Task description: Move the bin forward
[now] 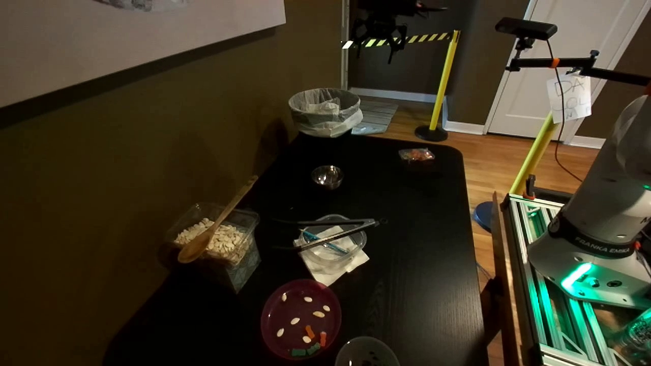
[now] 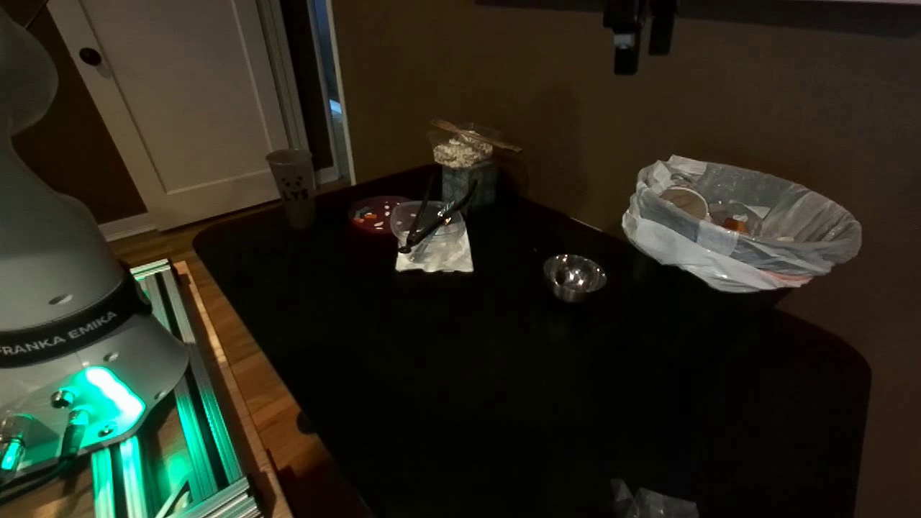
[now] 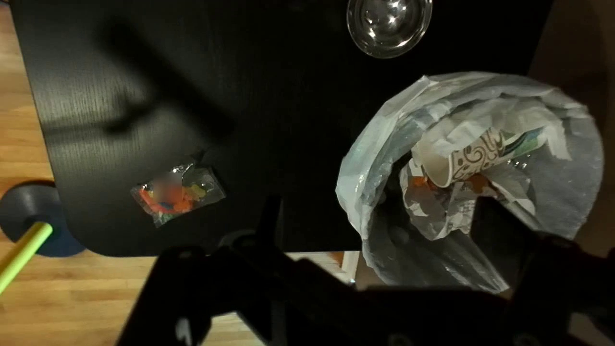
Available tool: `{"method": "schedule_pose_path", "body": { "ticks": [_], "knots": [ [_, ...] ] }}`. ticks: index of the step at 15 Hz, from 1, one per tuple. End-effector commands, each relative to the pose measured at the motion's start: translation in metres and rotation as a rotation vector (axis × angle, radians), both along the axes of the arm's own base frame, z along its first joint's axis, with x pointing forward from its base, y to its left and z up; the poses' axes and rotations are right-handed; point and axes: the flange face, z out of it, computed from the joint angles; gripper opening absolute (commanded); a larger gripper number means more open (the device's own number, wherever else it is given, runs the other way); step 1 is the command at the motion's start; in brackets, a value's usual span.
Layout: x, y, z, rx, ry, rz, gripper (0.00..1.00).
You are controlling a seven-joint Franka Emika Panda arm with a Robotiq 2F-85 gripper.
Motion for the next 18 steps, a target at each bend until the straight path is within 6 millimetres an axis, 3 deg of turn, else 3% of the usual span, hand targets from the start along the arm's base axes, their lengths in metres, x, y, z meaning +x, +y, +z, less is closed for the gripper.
{"method": "schedule_pose_path", "body": {
  "ticks": [1,3,4,6,9,16,18],
  "knots": [
    [0.036,-0.038,-0.032,0.095,0.011,-0.166,1.0],
    [0.048,-0.055,-0.055,0.152,0.015,-0.245,1.0],
    [0.031,-0.041,-0.041,0.1,0.001,-0.166,1.0],
    [0.035,-0.048,-0.052,0.101,0.013,-0.174,1.0],
    [0.038,-0.044,-0.049,0.101,0.002,-0.184,1.0],
    [0.074,-0.055,-0.139,0.127,0.05,-0.249,1.0],
    [0.08,-0.058,-0.156,0.126,0.04,-0.268,1.0]
  ]
}}
